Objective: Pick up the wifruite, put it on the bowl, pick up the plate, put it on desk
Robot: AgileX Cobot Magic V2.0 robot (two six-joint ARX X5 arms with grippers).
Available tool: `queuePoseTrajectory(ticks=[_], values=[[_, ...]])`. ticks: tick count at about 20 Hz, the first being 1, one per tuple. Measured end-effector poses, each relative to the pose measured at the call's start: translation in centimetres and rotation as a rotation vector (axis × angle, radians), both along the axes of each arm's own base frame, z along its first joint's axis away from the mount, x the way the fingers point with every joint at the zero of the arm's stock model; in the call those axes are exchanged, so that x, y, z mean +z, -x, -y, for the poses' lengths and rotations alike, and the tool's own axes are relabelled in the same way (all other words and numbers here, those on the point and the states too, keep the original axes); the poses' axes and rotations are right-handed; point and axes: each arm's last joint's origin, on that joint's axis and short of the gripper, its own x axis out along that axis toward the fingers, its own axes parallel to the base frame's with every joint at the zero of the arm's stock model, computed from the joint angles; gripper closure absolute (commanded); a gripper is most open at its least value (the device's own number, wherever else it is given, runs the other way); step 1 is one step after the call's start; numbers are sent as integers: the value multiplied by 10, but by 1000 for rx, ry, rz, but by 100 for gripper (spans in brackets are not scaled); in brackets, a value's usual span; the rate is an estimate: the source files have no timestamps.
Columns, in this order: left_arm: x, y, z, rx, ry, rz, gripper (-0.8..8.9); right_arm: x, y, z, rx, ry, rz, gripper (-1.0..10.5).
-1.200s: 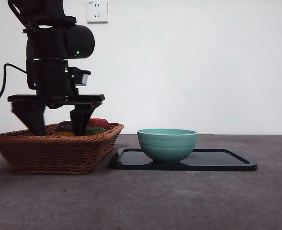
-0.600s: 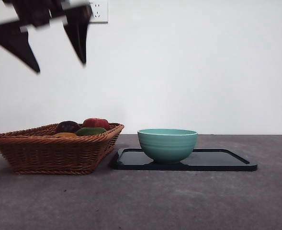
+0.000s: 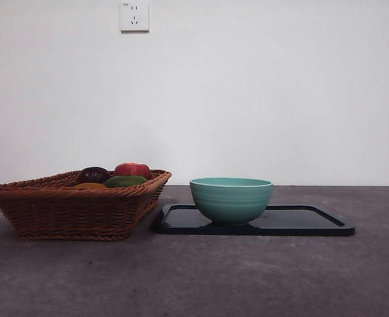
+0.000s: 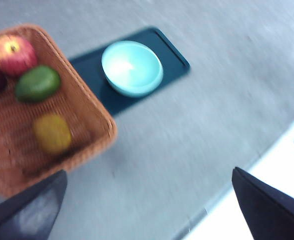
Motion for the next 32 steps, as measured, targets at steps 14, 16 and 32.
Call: queuePoseTrajectory(ticks=[14,16,32], values=[[7,109,-59,-113,170,242,284,0,0,0,-1,2,-4,404],[7,113,-62,-113,175,252,284,0,0,0,-2,-1,-7,404],[8,113,-61,-113,184,269,284,0,-75,-39,-53,24,-241,404]])
